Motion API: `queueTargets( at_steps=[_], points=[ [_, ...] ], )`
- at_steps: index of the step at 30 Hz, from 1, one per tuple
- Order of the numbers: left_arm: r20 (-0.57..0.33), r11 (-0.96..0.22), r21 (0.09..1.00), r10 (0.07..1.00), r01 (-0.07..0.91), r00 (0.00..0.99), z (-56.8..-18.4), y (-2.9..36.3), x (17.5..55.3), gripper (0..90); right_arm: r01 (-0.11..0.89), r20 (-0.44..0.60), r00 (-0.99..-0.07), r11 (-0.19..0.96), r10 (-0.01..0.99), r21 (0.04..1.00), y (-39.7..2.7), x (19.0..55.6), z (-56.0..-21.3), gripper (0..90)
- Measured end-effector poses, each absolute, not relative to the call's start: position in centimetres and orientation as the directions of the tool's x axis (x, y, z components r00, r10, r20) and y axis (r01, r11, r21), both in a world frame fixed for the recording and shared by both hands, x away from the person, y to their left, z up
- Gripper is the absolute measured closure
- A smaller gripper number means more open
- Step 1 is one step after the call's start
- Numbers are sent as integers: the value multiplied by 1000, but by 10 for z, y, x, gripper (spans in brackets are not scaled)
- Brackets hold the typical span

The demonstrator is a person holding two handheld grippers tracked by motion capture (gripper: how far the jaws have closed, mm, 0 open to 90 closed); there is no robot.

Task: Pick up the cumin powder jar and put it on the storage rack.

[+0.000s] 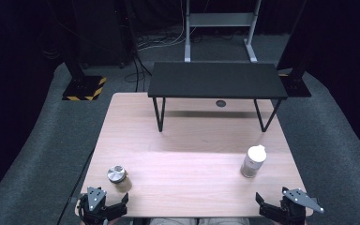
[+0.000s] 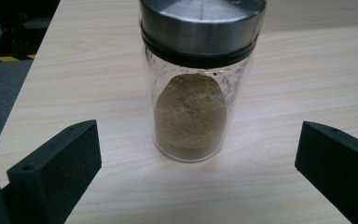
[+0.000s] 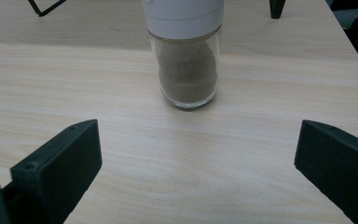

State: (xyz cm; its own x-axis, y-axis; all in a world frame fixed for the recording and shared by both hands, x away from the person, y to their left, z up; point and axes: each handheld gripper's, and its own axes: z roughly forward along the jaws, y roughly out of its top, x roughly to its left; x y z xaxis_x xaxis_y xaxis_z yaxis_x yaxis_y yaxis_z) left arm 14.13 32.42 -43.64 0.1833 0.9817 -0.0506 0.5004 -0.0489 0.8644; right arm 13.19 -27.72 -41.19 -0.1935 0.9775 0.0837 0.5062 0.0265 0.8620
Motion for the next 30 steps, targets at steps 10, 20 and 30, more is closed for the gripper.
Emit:
queueTargets(
  at_steps=[10, 20, 30],
  points=[
    [-53, -52, 872, 978, 487, 200, -448, 319, 154, 0, 503, 93, -212, 27, 973, 864, -277, 134, -414, 0],
    [-20, -87, 886, 974, 455, 224, -451, 309, 177, 0, 507, 103, -227, 27, 968, 861, -278, 135, -414, 0],
    [-36, -66, 892, 976, 447, 216, -453, 314, 195, 308, 501, 106, -237, 28, 966, 865, -282, 134, -414, 0]
  ],
)
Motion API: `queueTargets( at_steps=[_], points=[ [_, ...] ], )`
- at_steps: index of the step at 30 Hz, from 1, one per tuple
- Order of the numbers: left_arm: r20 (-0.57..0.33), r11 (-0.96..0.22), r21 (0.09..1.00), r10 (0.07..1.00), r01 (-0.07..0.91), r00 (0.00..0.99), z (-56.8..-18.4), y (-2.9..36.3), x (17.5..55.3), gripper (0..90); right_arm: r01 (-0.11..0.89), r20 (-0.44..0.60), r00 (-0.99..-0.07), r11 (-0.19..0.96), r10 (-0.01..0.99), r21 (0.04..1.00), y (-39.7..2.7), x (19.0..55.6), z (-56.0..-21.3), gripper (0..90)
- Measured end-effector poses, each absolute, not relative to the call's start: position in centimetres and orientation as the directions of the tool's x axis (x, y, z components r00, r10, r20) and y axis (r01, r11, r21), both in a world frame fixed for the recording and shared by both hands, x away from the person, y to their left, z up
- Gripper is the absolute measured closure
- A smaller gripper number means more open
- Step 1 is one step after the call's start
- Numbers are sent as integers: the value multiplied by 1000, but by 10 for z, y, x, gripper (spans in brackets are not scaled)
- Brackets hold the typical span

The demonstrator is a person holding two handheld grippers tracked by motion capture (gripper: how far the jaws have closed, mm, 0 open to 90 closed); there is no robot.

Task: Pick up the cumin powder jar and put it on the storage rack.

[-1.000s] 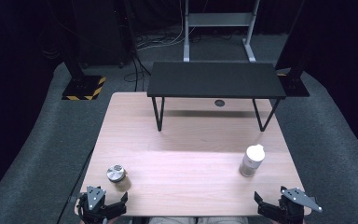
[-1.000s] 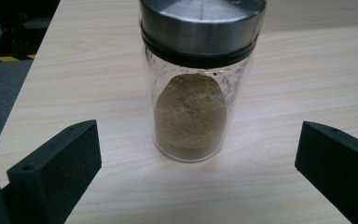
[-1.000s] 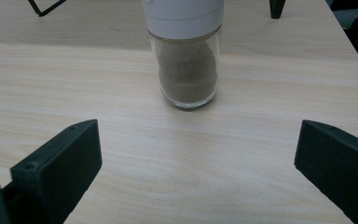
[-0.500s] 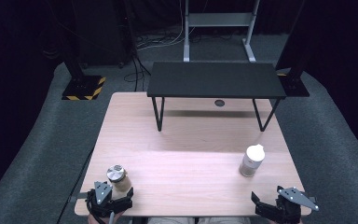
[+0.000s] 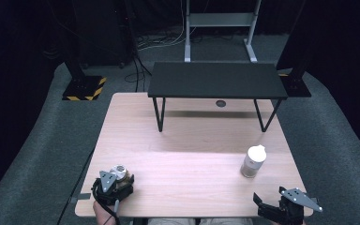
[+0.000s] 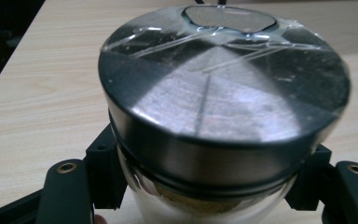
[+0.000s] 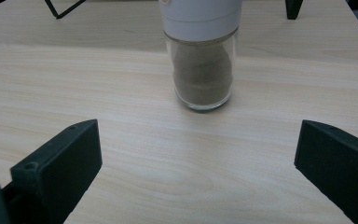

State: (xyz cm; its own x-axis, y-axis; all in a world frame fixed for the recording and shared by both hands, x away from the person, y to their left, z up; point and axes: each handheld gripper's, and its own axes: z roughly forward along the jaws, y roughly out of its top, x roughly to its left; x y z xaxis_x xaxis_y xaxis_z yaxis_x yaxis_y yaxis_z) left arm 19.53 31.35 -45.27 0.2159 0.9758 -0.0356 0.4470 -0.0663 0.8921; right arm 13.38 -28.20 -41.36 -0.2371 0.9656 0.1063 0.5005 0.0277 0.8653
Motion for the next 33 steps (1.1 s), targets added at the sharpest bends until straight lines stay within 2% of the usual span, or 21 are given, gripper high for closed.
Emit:
queueTargets(
  at_steps=[10, 33],
  points=[
    [-97, -8, 894, 972, 447, 212, -452, 323, 193, 309, 501, 117, -237, 18, 964, 865, -285, 134, -415, 0],
    [-64, -51, 912, 962, 407, 264, -412, 310, 195, 308, 489, 130, -216, -8, 968, 872, -293, 129, -418, 0]
  ],
)
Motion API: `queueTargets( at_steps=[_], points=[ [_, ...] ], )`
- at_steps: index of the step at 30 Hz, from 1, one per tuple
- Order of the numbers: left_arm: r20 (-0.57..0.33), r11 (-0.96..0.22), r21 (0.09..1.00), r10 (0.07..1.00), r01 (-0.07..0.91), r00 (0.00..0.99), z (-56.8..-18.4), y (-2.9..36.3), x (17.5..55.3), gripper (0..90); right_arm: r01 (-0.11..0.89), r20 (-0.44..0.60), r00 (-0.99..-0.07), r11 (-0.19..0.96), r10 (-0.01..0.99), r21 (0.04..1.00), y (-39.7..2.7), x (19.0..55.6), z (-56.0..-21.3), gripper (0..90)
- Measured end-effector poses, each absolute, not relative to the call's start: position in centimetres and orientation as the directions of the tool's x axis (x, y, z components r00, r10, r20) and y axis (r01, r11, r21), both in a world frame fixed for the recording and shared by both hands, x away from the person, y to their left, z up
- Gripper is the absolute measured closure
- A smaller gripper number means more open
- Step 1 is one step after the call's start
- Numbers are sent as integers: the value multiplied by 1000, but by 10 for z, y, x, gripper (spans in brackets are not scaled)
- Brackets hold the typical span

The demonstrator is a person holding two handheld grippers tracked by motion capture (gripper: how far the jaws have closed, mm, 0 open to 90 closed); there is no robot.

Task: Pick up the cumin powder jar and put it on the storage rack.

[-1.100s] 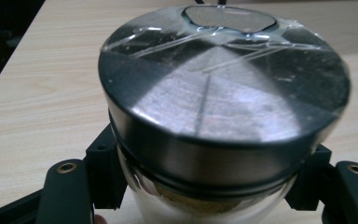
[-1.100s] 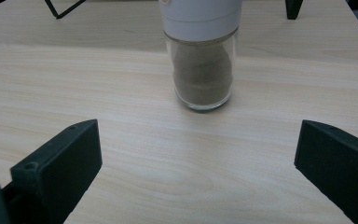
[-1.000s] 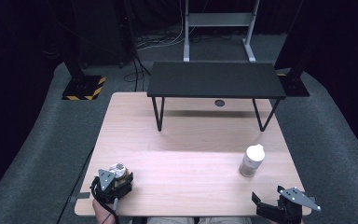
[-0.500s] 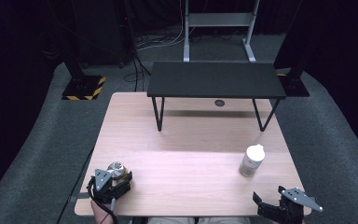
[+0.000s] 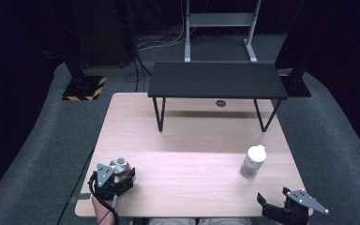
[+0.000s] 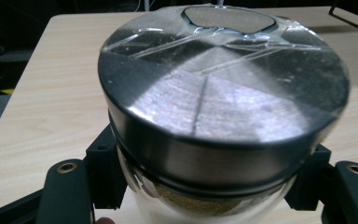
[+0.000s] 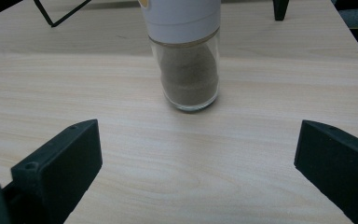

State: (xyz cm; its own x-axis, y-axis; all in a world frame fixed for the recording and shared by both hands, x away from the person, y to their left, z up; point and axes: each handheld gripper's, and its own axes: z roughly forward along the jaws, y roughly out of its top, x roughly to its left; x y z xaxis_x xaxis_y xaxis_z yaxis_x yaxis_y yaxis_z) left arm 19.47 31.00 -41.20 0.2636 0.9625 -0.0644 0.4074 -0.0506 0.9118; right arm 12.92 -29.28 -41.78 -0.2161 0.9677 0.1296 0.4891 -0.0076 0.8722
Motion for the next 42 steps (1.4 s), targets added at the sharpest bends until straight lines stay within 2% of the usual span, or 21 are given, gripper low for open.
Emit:
queueTargets(
  at_steps=[42],
  points=[
    [-43, -111, 930, 914, 349, 404, -362, 266, 258, 308, 479, 108, -241, 21, 965, 877, -287, 129, -417, 0]
  ],
)
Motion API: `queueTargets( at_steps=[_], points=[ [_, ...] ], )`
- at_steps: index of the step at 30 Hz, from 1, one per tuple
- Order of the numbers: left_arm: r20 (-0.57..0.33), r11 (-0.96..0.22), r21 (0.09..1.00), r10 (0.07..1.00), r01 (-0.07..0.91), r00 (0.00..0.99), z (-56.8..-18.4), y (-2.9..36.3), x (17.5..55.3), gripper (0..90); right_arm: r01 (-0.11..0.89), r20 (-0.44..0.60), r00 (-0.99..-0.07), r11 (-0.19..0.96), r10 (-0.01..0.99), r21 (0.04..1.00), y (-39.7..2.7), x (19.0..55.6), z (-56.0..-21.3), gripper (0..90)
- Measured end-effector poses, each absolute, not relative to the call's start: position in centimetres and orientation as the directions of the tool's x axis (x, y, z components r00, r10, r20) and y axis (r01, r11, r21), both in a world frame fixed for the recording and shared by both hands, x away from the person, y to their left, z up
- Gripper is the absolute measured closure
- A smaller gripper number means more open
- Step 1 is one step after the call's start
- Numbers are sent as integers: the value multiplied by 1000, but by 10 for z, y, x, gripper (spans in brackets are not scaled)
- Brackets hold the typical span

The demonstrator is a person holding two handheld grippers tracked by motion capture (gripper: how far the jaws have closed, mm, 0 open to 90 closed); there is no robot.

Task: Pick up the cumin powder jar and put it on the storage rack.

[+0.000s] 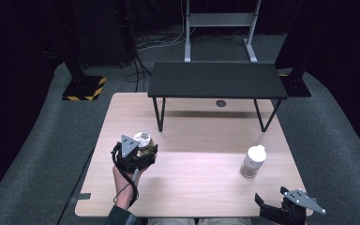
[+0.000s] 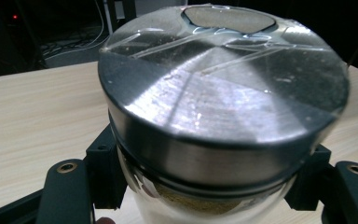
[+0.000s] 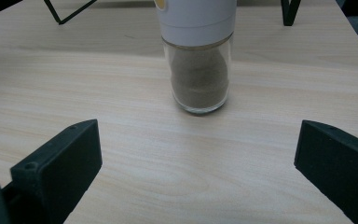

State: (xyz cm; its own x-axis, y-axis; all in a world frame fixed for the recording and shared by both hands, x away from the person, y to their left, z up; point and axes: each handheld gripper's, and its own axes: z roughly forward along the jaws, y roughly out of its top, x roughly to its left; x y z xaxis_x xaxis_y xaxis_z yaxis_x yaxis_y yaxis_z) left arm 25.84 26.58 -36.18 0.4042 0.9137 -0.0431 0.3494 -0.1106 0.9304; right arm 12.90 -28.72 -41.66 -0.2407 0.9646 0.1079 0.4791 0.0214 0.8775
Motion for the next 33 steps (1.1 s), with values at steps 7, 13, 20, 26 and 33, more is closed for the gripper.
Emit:
queueTargets(
  at_steps=[7, 13, 20, 26, 33],
  points=[
    [-42, -116, 931, 907, 345, 419, -355, 261, 268, 309, 480, 106, -242, 24, 964, 877, -287, 129, -416, 0],
    [-41, -122, 930, 903, 347, 428, -348, 256, 277, 308, 480, 105, -249, 28, 963, 877, -287, 130, -417, 0],
    [-45, -124, 929, 898, 349, 439, -343, 253, 285, 308, 481, 102, -253, 34, 962, 876, -286, 131, -417, 0],
    [-50, -123, 926, 897, 356, 440, -340, 252, 294, 308, 484, 101, -251, 34, 963, 874, -287, 131, -417, 0],
    [-52, -125, 922, 897, 366, 439, -337, 251, 303, 308, 485, 100, -251, 36, 963, 874, -287, 131, -417, 0]
  ],
)
